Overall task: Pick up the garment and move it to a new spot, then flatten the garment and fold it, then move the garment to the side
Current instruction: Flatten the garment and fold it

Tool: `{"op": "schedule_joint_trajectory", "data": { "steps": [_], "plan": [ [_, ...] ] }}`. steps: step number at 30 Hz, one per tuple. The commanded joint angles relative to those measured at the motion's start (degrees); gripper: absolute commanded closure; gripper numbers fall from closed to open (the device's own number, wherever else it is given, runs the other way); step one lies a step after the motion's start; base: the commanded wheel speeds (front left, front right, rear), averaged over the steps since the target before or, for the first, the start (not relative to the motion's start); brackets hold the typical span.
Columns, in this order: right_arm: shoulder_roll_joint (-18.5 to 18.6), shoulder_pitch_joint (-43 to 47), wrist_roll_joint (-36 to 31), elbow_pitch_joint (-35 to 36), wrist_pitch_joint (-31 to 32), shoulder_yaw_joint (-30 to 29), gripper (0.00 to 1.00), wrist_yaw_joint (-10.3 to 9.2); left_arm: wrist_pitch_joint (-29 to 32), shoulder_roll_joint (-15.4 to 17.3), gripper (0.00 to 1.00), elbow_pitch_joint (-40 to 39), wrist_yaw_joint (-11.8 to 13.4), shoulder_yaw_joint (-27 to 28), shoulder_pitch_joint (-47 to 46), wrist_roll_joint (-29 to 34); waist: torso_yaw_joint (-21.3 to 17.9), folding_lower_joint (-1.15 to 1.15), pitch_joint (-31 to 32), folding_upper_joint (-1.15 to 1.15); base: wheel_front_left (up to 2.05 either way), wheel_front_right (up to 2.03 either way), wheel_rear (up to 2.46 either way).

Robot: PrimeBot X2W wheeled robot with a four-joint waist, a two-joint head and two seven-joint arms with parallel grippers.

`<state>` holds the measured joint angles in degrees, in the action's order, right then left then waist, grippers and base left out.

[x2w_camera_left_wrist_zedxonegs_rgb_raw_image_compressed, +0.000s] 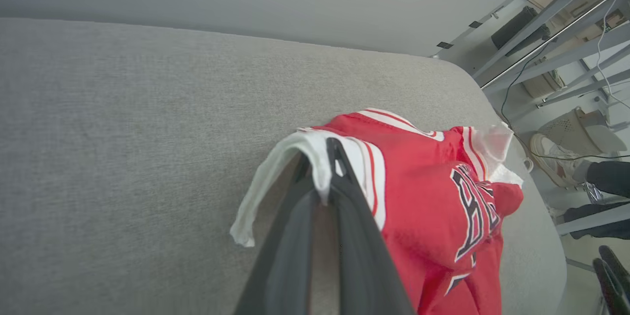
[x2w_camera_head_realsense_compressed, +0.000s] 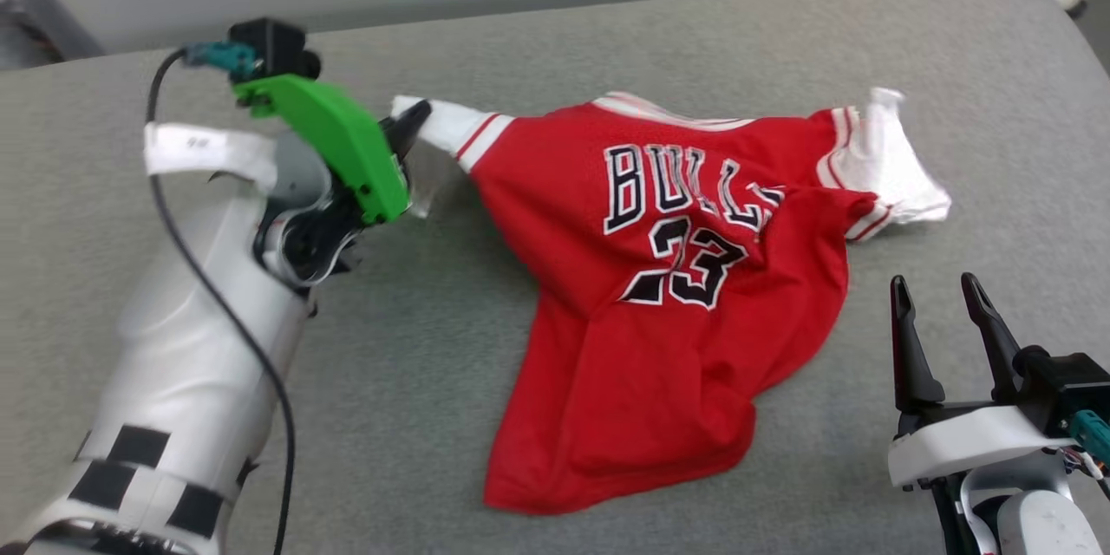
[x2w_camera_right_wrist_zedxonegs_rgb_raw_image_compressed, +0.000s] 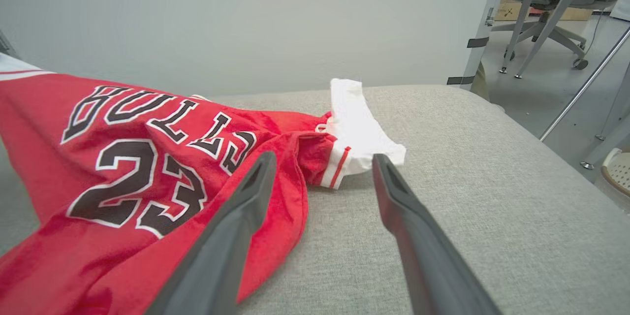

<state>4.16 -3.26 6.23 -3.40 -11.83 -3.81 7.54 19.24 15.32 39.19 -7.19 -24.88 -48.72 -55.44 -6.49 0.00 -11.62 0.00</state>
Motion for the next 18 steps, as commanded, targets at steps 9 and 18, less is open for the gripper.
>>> {"op": "schedule_joint_trajectory", "data": {
  "steps": [9,18],
  "plan": [
    [0.2,1.5,-0.1,0.8,1.6,0.2,0.00,-0.05,-5.3,4.7,1.00,-0.7,-0.3,0.8,11.4,-1.6,7.4,0.00,3.8,0.00,0.00,0.00,0.00],
    [0.5,1.4,-0.2,1.0,2.5,0.1,0.00,-0.05,-7.4,5.2,1.00,2.2,-0.3,-3.9,19.5,-1.0,7.0,0.00,2.7,0.00,0.00,0.00,0.00]
  ]
}}
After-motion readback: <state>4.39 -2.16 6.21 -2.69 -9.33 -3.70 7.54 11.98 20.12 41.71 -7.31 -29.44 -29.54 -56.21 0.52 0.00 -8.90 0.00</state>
